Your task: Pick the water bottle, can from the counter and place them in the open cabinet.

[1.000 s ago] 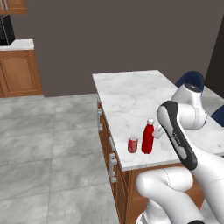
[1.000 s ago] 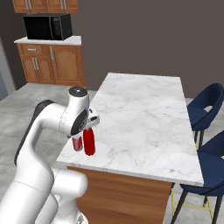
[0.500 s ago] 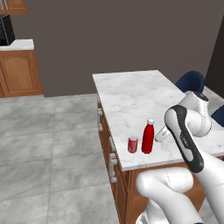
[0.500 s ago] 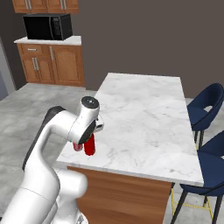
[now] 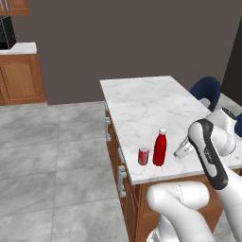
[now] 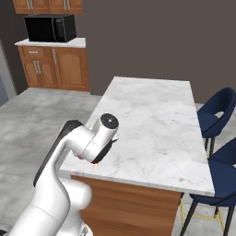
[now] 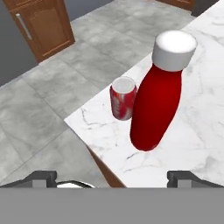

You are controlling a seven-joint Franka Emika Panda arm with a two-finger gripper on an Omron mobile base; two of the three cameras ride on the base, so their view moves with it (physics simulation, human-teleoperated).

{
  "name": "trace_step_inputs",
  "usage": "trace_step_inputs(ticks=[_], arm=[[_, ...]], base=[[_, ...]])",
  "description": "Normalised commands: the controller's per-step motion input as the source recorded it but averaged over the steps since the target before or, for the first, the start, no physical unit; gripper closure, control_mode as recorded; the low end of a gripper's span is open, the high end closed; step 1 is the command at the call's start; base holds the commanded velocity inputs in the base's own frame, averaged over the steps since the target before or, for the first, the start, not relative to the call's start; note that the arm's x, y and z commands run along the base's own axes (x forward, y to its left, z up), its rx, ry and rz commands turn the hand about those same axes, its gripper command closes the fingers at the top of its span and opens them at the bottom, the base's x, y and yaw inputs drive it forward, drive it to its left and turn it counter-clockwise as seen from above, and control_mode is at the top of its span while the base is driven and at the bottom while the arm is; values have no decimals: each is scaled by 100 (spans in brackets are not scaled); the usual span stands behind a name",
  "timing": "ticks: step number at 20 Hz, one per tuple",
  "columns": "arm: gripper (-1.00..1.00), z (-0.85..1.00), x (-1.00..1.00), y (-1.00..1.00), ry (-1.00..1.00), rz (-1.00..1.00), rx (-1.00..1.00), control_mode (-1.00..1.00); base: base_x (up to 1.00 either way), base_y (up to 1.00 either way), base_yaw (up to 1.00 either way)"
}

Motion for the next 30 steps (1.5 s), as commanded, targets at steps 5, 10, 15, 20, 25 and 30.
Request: trace_step_inputs(ticks=[5, 10, 15, 20, 25, 30], arm=[[-100, -15, 5, -26, -12, 4, 7, -100], [-100, -6, 0, -19, -12, 4, 10, -100], [-100, -5, 0, -7, -12, 6, 9, -100], [-100, -9, 0, 0, -11, 6, 6, -100], [-100, -4, 10, 0, -2, 3, 6, -100], [-100, 0, 19, 0, 0, 1, 10, -100]], base=[[0, 0, 0], [0, 0, 0], [0, 0, 0], [0, 0, 0], [0, 0, 0], [0, 0, 0]])
